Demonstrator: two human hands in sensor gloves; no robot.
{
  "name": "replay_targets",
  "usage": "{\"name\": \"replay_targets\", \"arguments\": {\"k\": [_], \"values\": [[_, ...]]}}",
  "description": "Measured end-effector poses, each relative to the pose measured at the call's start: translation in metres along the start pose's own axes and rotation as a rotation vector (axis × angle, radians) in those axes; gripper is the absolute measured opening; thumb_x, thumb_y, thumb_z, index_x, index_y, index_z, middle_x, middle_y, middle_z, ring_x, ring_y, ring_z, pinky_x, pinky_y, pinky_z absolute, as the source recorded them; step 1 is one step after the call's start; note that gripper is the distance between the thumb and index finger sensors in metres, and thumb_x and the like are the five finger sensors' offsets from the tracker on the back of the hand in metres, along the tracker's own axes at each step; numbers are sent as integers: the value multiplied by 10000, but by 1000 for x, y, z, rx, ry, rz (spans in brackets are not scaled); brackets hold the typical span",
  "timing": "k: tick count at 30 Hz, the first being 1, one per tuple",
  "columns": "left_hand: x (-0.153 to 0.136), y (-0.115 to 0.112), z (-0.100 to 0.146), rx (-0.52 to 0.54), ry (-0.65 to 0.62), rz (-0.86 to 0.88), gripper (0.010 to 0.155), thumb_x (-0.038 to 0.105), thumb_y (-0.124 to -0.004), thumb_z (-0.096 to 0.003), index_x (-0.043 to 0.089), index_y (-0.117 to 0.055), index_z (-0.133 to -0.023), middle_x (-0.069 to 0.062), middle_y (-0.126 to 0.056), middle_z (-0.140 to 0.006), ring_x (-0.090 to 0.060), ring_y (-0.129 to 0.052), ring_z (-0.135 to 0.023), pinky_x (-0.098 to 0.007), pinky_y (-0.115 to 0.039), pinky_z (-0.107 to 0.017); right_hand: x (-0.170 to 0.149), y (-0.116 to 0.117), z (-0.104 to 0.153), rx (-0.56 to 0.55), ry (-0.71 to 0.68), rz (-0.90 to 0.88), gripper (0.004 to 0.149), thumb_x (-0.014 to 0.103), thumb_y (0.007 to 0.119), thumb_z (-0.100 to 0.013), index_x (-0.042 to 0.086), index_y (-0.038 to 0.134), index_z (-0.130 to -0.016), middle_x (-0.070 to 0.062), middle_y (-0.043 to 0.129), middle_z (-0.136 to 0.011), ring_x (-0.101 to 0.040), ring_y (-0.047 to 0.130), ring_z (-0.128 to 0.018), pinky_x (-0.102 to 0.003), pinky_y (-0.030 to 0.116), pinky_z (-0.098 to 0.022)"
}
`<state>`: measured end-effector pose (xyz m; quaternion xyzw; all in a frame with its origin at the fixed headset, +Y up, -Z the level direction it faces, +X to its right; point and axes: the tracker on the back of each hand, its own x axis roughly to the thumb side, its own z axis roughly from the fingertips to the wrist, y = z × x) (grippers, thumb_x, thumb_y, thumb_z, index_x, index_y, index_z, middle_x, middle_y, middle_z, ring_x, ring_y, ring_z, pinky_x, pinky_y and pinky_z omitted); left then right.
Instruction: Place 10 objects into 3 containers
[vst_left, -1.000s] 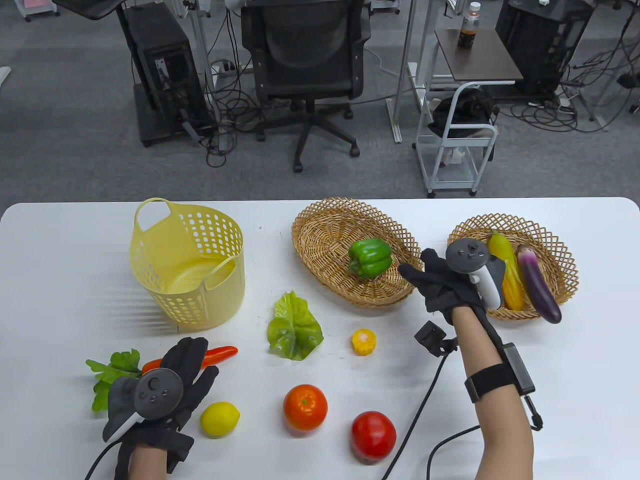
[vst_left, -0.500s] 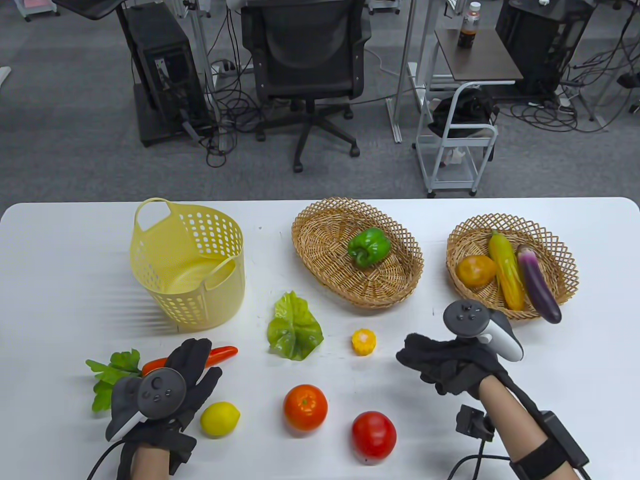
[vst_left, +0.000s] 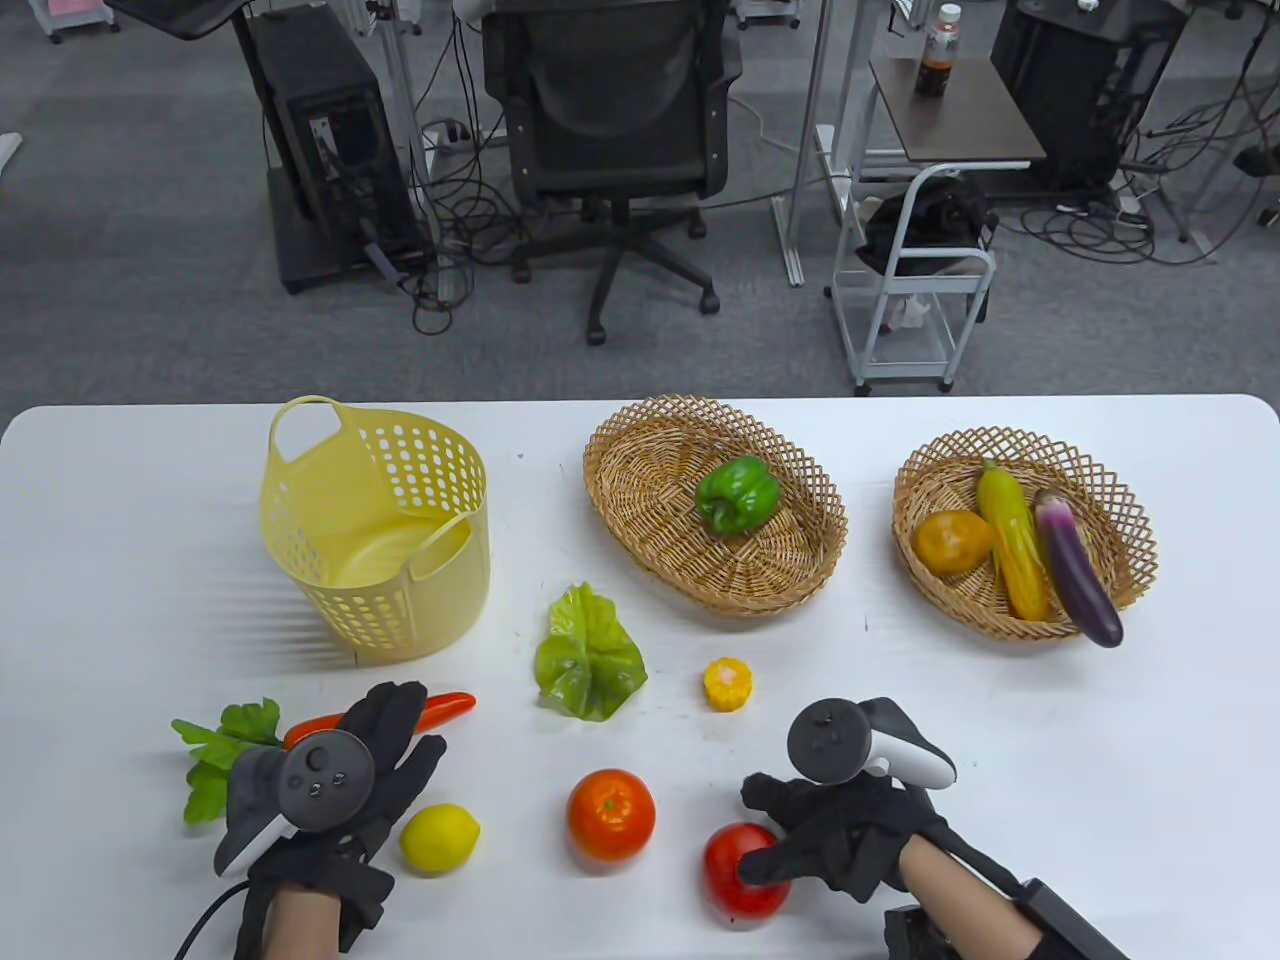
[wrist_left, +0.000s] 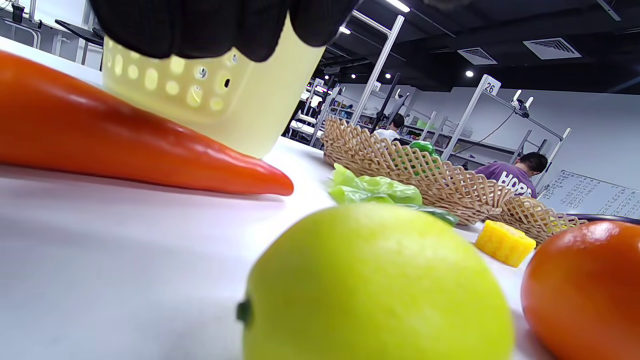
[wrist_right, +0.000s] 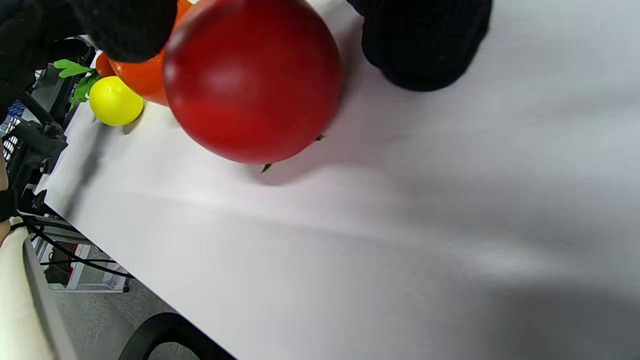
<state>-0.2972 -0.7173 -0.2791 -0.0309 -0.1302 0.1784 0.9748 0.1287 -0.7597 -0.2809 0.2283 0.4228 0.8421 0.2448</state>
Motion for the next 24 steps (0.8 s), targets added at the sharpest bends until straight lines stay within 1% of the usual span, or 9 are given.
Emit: {"name": "replay_targets", "arguments": {"k": [5,7,9,14,17,20,22,23,24], "values": [[1,0,0,0,-6,4,664,536,-508,-634,126,-494,-1157,-255,-539,-1175,-552,-590,-1037,-628,-632,-676,11,7,-5,0,40,110,1034,612,714,-490,35,132,-1120,-354,266,-1116,-506,646,-845,-427,770,-538],[0,0,0,3,-9,8,664,535,-508,-635,126,-492,-1158,-255,-538,-1176,-552,-589,-1037,-628,-632,-677,15,10,-6,-1,27,122,1029,609,723,-486,26,160,-1120,-339,282,-1120,-496,655,-842,-423,775,-535],[0,0,0,6,-12,12,664,535,-508,-634,126,-493,-1157,-254,-539,-1176,-551,-590,-1038,-628,-632,-677,18,11,-7,-9,19,139,1006,605,729,-486,27,206,-1123,-314,333,-1120,-488,670,-838,-422,777,-536],[1,-1,-1,1,-14,10,663,536,-507,-635,130,-492,-1158,-254,-537,-1176,-550,-589,-1039,-627,-630,-679,19,12,-5,-80,5,158,983,607,743,-475,10,291,-1112,-286,499,-1086,-477,739,-806,-416,788,-532],[1,-1,0,1,-13,10,664,536,-506,-635,128,-492,-1158,-253,-540,-1176,-550,-590,-1038,-627,-631,-678,17,8,-2,-115,-1,139,975,614,740,-476,7,312,-1108,-290,537,-1075,-468,767,-798,-422,791,-531],[1,0,0,8,-12,14,664,535,-507,-635,125,-494,-1157,-256,-538,-1176,-551,-590,-1037,-627,-631,-677,14,-8,7,-213,-25,70,970,612,741,-475,8,320,-1108,-289,544,-1073,-469,771,-794,-442,784,-535],[1,0,0,9,-11,16,662,534,-507,-635,126,-495,-1156,-257,-538,-1175,-550,-591,-1037,-627,-633,-676,11,-22,13,-295,-30,35,964,612,739,-475,9,331,-1107,-282,558,-1073,-463,804,-778,-421,808,-510],[1,0,0,7,-10,15,663,534,-507,-635,125,-493,-1157,-255,-538,-1176,-552,-590,-1036,-628,-632,-676,8,-36,19,-372,-31,-10,960,611,743,-472,8,346,-1105,-287,584,-1061,-460,836,-753,-399,828,-481],[1,0,0,7,-9,13,664,534,-508,-634,126,-495,-1156,-255,-540,-1175,-550,-592,-1036,-627,-633,-676,7,-44,22,-408,-29,-32,956,609,743,-473,10,346,-1105,-293,596,-1054,-466,852,-734,-389,835,-465]]}}
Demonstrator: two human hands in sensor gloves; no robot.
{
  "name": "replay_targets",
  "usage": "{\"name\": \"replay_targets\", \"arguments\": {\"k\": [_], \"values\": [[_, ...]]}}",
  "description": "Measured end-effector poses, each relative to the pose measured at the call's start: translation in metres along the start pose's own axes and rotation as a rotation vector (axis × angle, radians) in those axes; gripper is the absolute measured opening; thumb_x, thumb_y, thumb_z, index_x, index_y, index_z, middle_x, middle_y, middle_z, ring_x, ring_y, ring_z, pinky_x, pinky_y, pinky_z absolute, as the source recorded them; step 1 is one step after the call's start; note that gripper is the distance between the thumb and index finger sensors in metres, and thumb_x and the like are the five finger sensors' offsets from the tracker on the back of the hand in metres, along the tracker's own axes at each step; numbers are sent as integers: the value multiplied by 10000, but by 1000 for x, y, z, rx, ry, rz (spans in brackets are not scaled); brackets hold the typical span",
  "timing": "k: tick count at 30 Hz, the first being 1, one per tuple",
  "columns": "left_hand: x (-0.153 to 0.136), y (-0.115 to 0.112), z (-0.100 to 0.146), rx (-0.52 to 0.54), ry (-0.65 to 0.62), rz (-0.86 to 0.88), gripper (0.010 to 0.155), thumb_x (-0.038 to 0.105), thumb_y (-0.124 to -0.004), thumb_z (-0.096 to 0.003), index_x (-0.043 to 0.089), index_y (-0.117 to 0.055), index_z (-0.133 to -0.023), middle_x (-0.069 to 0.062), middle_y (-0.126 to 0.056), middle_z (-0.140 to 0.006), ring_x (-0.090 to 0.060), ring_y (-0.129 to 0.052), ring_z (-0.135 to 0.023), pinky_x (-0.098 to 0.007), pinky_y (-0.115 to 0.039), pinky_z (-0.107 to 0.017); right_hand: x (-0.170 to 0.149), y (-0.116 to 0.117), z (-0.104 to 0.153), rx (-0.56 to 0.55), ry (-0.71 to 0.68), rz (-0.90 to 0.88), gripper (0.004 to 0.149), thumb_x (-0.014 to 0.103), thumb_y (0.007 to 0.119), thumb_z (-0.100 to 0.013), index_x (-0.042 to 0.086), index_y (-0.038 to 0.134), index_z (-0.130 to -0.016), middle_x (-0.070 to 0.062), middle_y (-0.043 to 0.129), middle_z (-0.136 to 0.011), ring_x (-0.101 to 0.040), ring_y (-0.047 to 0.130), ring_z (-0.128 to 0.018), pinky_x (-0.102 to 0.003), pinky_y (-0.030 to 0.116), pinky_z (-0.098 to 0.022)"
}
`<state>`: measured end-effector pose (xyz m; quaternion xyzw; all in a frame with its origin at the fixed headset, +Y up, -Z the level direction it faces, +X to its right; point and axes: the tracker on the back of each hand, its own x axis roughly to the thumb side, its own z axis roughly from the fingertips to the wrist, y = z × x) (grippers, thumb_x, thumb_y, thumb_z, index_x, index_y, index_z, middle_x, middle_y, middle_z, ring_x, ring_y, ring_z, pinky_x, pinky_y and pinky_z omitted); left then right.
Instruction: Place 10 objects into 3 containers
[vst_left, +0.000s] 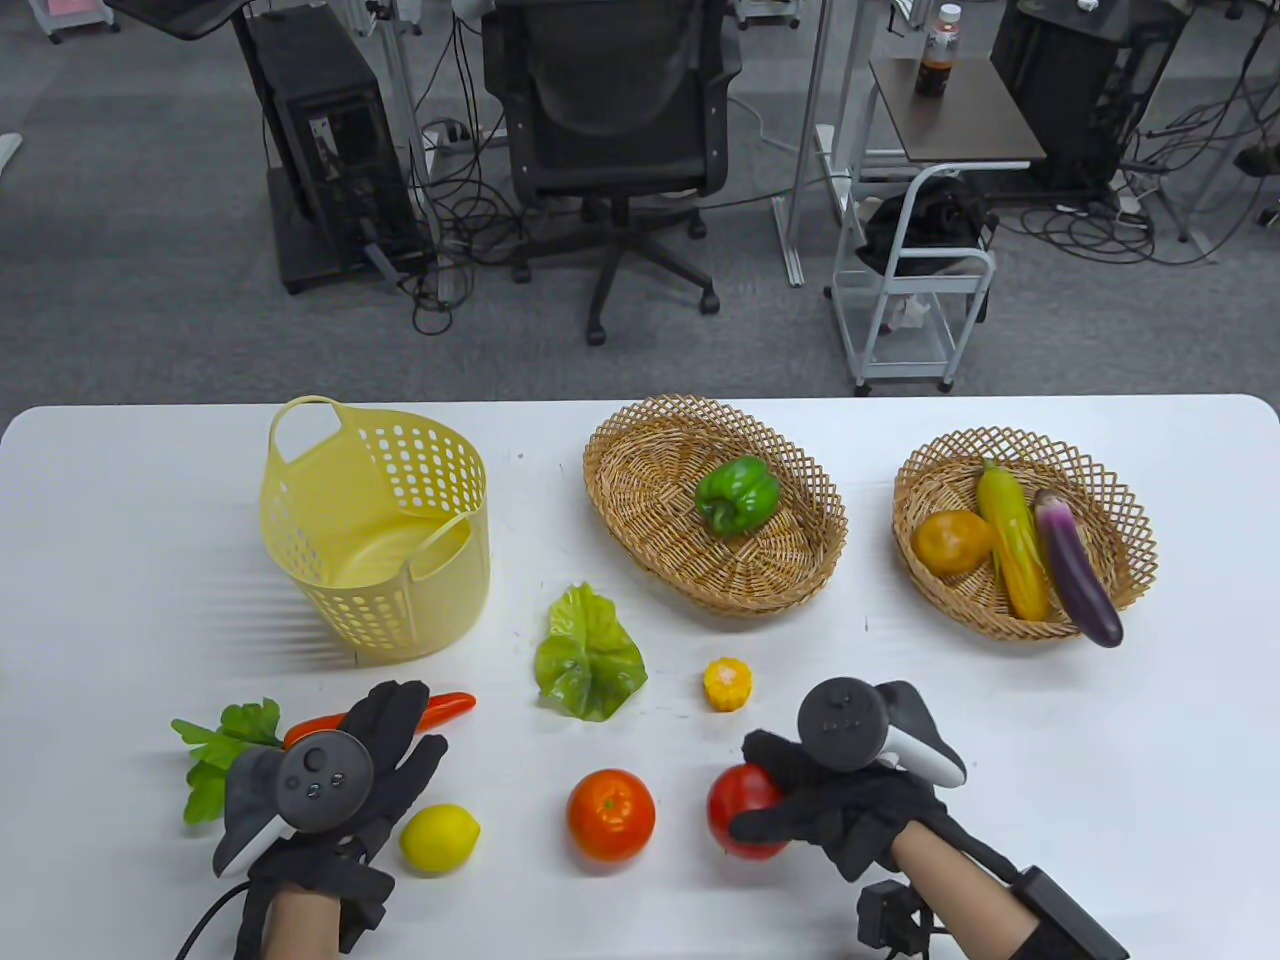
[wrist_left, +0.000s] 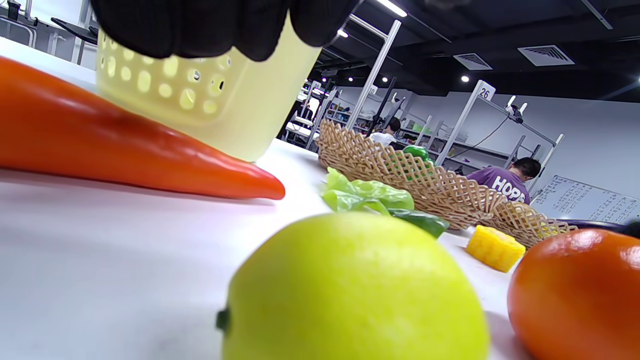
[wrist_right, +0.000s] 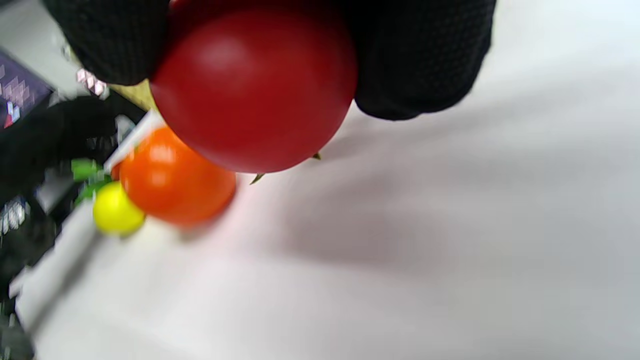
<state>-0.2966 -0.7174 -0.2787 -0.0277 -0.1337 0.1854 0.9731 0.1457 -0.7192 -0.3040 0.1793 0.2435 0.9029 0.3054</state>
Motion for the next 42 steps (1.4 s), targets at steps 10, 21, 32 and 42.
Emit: {"name": "replay_targets", "arguments": {"k": [10,21,32,42], "values": [[-2,0,0,0,10,2,663,529,-512,-634,117,-501,-1154,-262,-546,-1169,-557,-597,-1029,-629,-635,-672,-15,-86,-27,-509,80,-75,946,571,761,-470,42,307,-1110,-272,538,-1095,-484,802,-799,-392,821,-476],[-7,-7,-5,-34,20,6,661,530,-509,-635,121,-499,-1154,-256,-545,-1171,-552,-596,-1031,-630,-640,-669,-28,-96,-97,-577,225,-155,940,554,770,-473,111,248,-1117,-200,444,-1151,-458,719,-897,-376,797,-488],[-9,-6,-4,-29,25,21,659,527,-511,-635,118,-503,-1152,-263,-546,-1168,-558,-598,-1026,-630,-641,-666,-30,-81,-127,-497,283,-95,934,547,763,-486,121,224,-1120,-197,409,-1165,-458,688,-930,-429,774,-527],[-6,-7,-3,-27,16,26,661,527,-510,-635,117,-498,-1153,-263,-534,-1171,-557,-584,-1032,-632,-635,-669,-29,-76,-120,-493,268,-61,861,460,742,-537,119,198,-1110,-211,259,-1173,-459,553,-1010,-484,729,-605]]}}
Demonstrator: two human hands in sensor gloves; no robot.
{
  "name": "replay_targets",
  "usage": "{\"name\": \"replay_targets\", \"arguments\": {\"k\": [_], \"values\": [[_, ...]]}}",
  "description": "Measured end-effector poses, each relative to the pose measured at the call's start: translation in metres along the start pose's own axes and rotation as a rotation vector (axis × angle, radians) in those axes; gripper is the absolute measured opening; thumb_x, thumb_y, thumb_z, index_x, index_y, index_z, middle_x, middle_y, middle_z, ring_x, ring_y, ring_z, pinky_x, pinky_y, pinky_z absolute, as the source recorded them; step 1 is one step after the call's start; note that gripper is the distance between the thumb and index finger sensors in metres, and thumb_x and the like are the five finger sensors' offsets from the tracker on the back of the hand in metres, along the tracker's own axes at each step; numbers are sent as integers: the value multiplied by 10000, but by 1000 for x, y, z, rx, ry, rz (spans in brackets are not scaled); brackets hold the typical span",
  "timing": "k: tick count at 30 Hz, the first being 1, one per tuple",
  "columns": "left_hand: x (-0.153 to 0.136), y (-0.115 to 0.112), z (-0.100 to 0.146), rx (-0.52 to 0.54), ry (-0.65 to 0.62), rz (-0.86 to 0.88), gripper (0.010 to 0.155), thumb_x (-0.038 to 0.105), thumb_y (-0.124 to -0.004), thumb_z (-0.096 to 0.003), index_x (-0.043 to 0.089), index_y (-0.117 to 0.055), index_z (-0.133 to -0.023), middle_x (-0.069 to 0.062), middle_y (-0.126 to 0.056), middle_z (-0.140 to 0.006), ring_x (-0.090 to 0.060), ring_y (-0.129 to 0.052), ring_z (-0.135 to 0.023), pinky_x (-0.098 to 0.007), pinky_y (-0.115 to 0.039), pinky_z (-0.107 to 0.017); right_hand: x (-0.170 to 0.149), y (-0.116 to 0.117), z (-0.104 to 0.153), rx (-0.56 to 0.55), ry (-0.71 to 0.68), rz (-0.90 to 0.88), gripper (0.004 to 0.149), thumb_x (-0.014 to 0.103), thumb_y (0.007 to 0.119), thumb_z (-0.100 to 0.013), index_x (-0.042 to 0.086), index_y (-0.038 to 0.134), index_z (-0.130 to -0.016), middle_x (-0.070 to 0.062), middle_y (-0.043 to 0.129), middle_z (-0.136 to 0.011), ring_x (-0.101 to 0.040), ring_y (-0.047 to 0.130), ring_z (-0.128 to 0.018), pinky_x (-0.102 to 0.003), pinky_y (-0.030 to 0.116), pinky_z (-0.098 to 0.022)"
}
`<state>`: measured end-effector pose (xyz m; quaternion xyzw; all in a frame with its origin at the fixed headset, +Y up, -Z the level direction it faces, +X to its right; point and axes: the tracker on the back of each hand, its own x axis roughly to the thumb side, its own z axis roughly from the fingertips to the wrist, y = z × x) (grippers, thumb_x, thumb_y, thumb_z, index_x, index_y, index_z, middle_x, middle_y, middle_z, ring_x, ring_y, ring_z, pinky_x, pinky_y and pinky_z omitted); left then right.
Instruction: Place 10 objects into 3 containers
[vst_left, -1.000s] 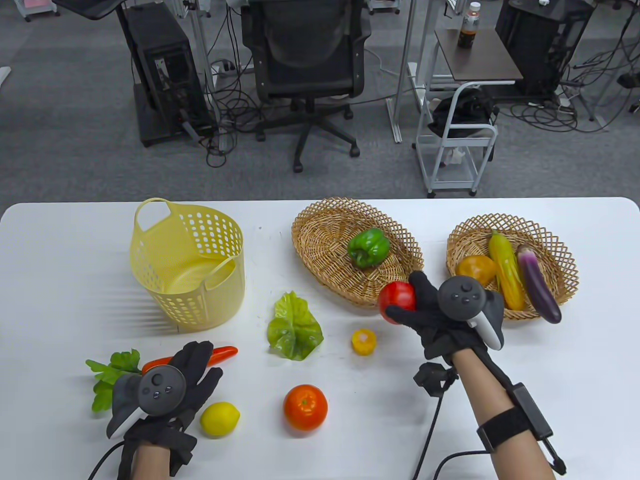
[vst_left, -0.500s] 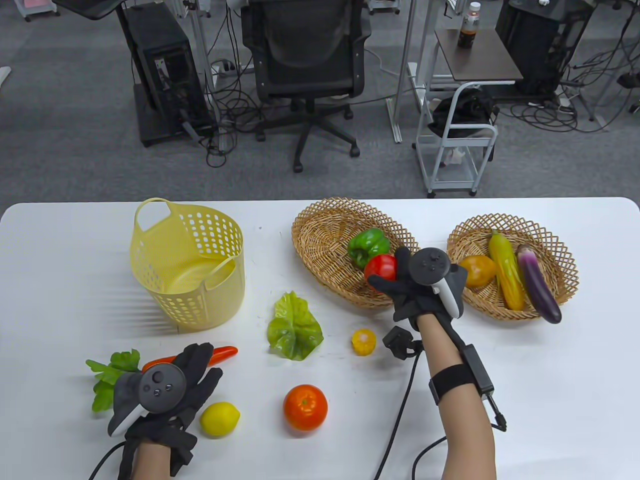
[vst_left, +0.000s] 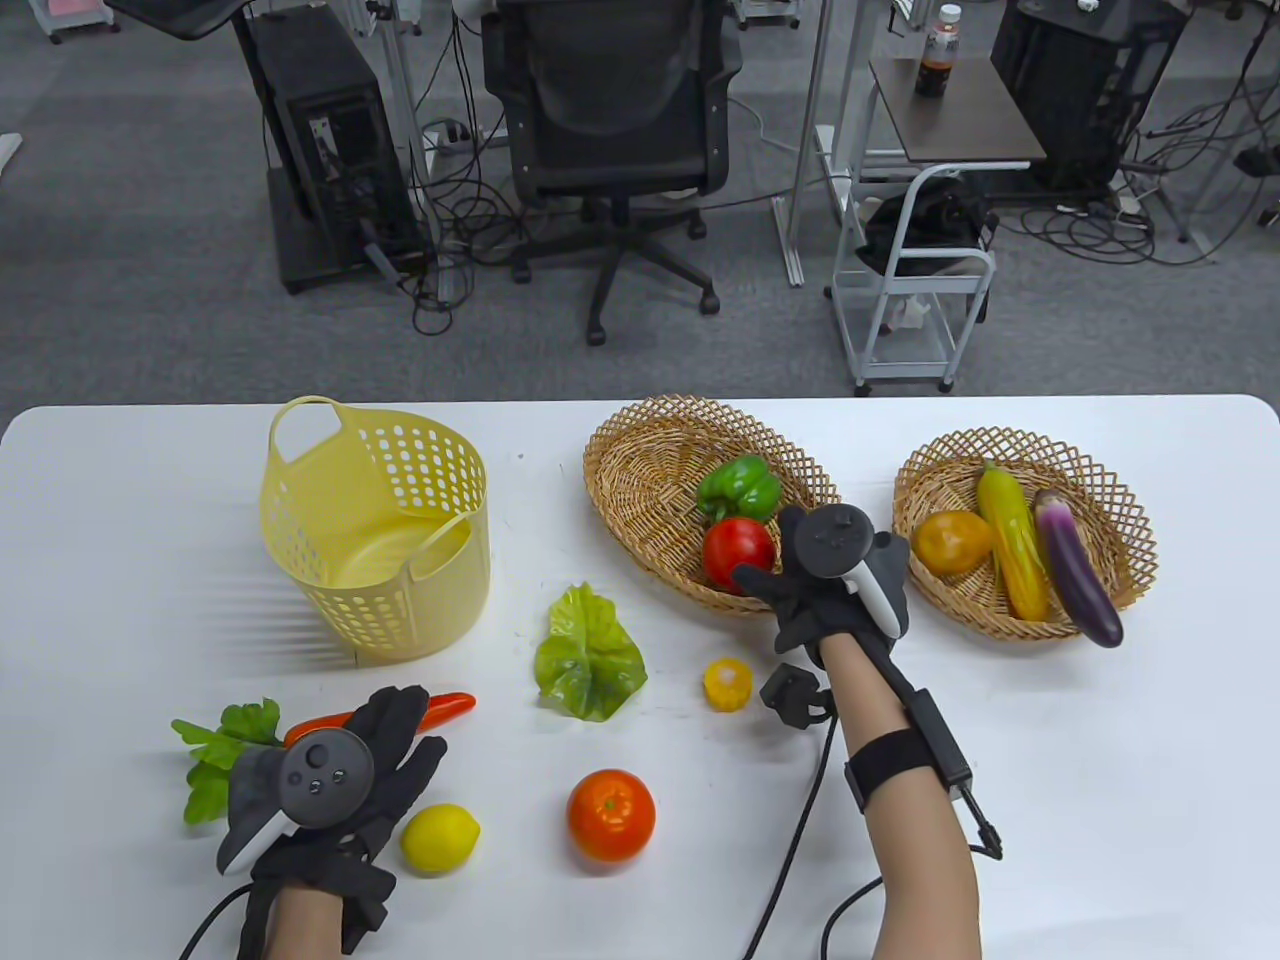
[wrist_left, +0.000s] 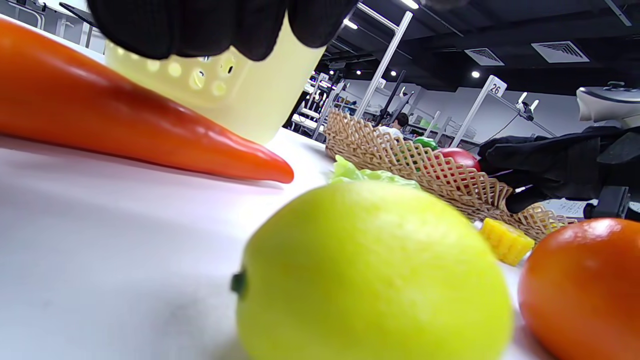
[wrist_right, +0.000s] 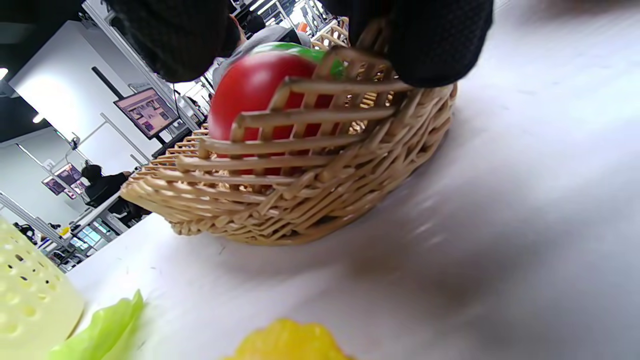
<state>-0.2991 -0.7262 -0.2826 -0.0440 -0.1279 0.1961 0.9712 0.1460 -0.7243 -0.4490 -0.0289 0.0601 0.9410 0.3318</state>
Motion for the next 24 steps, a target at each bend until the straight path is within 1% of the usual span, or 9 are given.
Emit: {"name": "replay_targets", "arguments": {"k": [7,8,11,13,16,18,20,22,24], "values": [[0,0,0,0,-6,0,660,528,-508,-636,121,-497,-1154,-260,-532,-1173,-555,-582,-1035,-630,-634,-671,4,-1,26,-11,-119,57,868,467,727,-543,82,191,-1107,-295,156,-1138,-519,443,-1011,-527,664,-647],[0,1,0,1,-7,0,661,528,-509,-635,119,-497,-1154,-261,-534,-1172,-556,-584,-1033,-631,-636,-669,7,0,36,-7,-154,76,884,474,724,-542,53,188,-1104,-330,168,-1126,-538,461,-993,-517,672,-640],[0,1,0,7,-11,1,661,529,-508,-635,121,-497,-1154,-260,-534,-1173,-554,-584,-1034,-630,-635,-671,9,1,52,-6,-199,80,891,487,722,-539,40,198,-1105,-360,233,-1115,-538,525,-963,-491,705,-610],[0,1,0,8,-8,-7,660,527,-510,-635,120,-498,-1154,-261,-533,-1172,-555,-584,-1033,-631,-634,-671,10,1,67,9,-235,76,895,492,722,-538,35,202,-1105,-362,256,-1110,-525,551,-950,-479,714,-601],[2,1,0,17,-4,-58,659,528,-512,-633,123,-505,-1152,-258,-541,-1171,-554,-591,-1031,-630,-639,-668,11,4,81,55,-250,77,899,498,722,-537,32,205,-1107,-365,290,-1107,-517,595,-929,-454,741,-574],[4,1,0,12,-5,-64,659,529,-510,-634,123,-503,-1153,-258,-540,-1172,-554,-590,-1033,-631,-637,-669,9,9,88,98,-244,65,903,503,723,-535,25,213,-1106,-370,341,-1098,-501,644,-903,-422,767,-543],[5,0,0,8,-9,-53,659,529,-509,-635,124,-501,-1154,-260,-537,-1173,-555,-586,-1034,-631,-636,-671,8,16,93,111,-237,56,912,509,731,-528,-8,246,-1101,-359,467,-1060,-431,762,-806,-349,808,-461],[8,0,0,9,-10,-80,659,530,-508,-635,125,-498,-1156,-259,-533,-1175,-555,-584,-1036,-632,-633,-672,7,23,95,123,-216,87,924,515,740,-518,-32,269,-1095,-325,552,-1025,-379,825,-721,-293,823,-397],[10,1,0,10,-11,-107,660,530,-509,-635,125,-501,-1155,-257,-539,-1174,-553,-588,-1035,-631,-635,-672,5,27,93,144,-183,100,943,528,741,-512,-47,268,-1091,-299,579,-1009,-342,845,-688,-254,831,-369]]}}
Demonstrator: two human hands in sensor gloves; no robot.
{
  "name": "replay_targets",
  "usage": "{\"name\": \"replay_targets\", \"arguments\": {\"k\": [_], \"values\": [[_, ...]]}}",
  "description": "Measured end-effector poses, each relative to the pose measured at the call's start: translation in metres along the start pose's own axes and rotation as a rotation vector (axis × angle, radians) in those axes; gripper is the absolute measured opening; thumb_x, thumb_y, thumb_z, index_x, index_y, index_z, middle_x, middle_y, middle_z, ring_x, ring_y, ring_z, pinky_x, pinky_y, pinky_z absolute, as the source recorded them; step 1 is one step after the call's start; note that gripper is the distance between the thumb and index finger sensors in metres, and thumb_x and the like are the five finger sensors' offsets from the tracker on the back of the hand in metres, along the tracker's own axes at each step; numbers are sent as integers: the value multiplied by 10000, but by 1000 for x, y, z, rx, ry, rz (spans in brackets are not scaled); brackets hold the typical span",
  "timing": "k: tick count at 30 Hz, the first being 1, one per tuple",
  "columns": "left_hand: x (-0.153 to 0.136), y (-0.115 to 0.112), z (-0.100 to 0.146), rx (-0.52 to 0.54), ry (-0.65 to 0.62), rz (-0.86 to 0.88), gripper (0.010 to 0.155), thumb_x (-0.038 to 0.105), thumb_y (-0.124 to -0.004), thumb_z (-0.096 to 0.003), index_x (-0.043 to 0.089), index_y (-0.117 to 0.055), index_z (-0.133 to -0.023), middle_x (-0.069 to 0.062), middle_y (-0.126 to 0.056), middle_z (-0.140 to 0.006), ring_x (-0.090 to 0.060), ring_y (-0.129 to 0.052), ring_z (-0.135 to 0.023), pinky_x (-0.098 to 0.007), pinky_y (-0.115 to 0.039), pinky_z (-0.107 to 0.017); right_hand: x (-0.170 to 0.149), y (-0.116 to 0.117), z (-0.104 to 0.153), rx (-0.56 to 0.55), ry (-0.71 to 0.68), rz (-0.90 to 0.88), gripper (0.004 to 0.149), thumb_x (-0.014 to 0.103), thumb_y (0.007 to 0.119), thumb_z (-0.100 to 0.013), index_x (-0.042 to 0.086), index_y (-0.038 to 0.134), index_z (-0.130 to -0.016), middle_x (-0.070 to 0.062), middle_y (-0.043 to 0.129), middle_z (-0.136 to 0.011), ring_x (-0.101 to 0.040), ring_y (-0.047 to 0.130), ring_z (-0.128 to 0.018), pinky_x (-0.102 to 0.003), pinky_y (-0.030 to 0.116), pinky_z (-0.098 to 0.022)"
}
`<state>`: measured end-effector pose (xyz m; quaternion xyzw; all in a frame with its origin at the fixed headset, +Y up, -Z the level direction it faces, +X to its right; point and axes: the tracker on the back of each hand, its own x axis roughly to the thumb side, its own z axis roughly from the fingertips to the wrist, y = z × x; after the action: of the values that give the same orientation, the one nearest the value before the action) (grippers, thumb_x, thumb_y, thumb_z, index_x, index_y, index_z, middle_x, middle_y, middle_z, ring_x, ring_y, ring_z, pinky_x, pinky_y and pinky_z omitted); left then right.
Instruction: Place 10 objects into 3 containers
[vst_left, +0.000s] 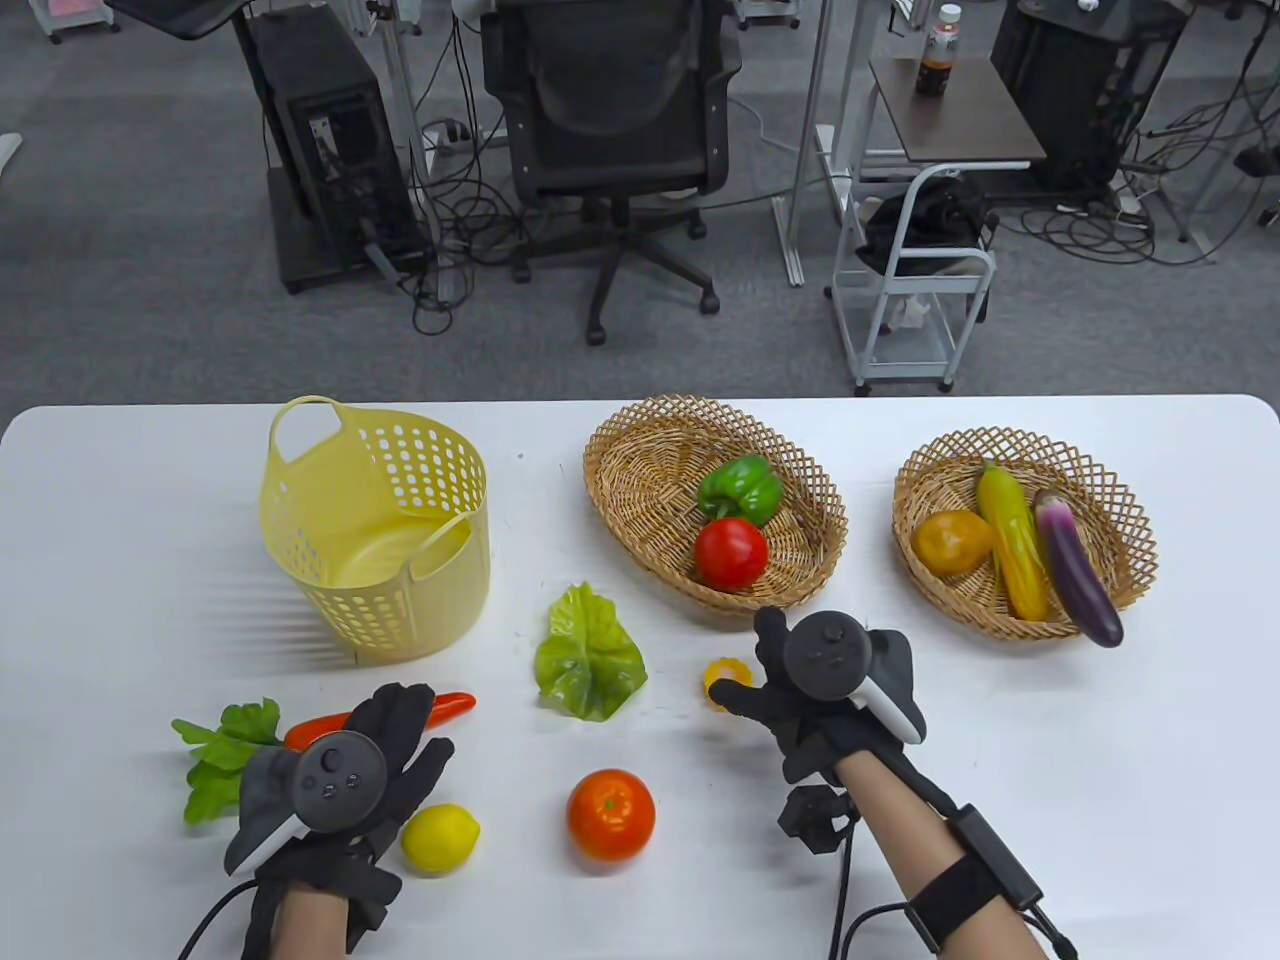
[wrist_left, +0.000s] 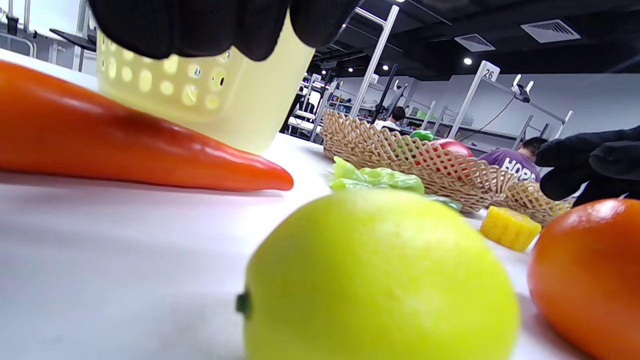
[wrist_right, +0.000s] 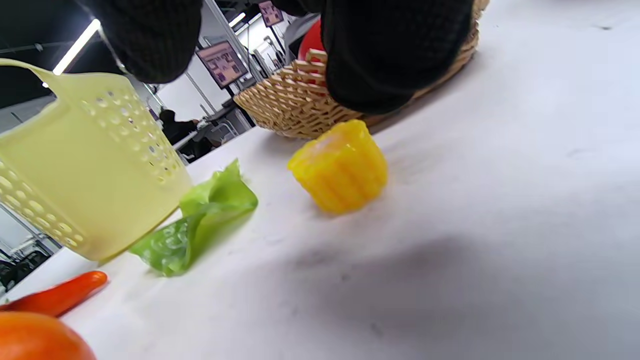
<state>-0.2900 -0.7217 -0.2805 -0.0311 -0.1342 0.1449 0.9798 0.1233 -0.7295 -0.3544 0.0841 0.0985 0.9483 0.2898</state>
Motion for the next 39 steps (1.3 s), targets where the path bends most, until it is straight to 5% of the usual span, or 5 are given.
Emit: {"name": "replay_targets", "arguments": {"k": [14,18,23,26,39], "values": [[2,-2,-1,-29,3,11,658,532,-506,-635,130,-500,-1156,-254,-539,-1175,-549,-589,-1038,-630,-635,-674,-21,32,-37,218,238,-55,984,554,728,-518,32,140,-1110,-95,548,-928,-258,816,-619,-237,816,-375],[2,-4,-3,-46,7,-1,658,533,-505,-635,131,-499,-1156,-251,-539,-1177,-549,-588,-1039,-629,-634,-675,-31,39,-43,284,285,-67,856,527,714,-543,134,222,-1123,-94,543,-938,-211,768,-605,-215,797,-392],[-2,-2,-2,-33,16,15,658,529,-508,-635,124,-504,-1154,-260,-544,-1171,-554,-591,-1033,-631,-636,-671,-40,35,-44,286,287,-149,741,486,722,-563,176,331,-1110,-68,592,-928,-204,792,-594,-224,804,-388],[-2,-1,-2,-26,18,12,659,528,-509,-634,122,-507,-1153,-260,-544,-1171,-554,-594,-1032,-631,-637,-670,-42,30,-43,222,298,-165,750,495,716,-566,76,389,-1094,-70,660,-911,-204,852,-579,-229,826,-386],[-1,0,-1,-18,10,14,657,529,-508,-635,125,-505,-1153,-258,-543,-1172,-551,-594,-1034,-630,-636,-672,-31,23,-40,117,244,29,726,561,708,-547,55,553,-1043,-33,795,-830,-199,904,-560,-237,842,-387]]}}
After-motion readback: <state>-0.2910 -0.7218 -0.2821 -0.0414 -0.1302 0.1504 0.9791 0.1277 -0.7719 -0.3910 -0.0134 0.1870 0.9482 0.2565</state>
